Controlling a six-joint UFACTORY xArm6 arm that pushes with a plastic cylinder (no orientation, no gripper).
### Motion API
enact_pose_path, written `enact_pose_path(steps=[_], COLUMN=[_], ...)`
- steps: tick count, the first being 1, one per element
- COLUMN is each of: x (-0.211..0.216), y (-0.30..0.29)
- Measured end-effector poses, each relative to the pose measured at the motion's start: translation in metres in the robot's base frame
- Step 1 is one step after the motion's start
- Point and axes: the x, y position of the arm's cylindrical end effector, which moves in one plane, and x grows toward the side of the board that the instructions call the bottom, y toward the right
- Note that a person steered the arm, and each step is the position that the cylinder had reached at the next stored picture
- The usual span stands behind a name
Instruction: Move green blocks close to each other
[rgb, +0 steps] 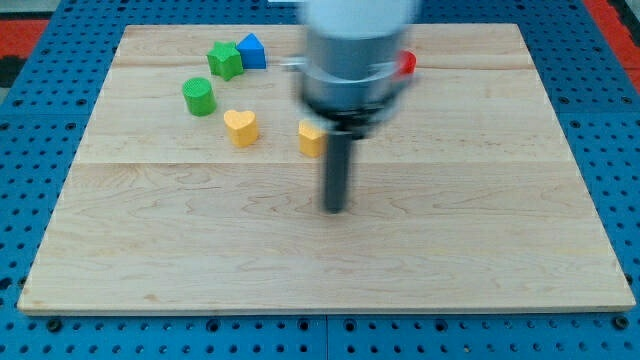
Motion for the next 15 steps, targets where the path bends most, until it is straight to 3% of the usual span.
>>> enact_pose_path(steps=[1,3,5,6,7,10,11,12,15], x=[-0.022,-0.094,-0.111,-0.111,-0.149,-0.172,-0.193,-0.243,-0.267], y=[-0.079,-0.088,-0.083,-0.146,-0.167,-0.098,-0.164,-0.176,-0.122])
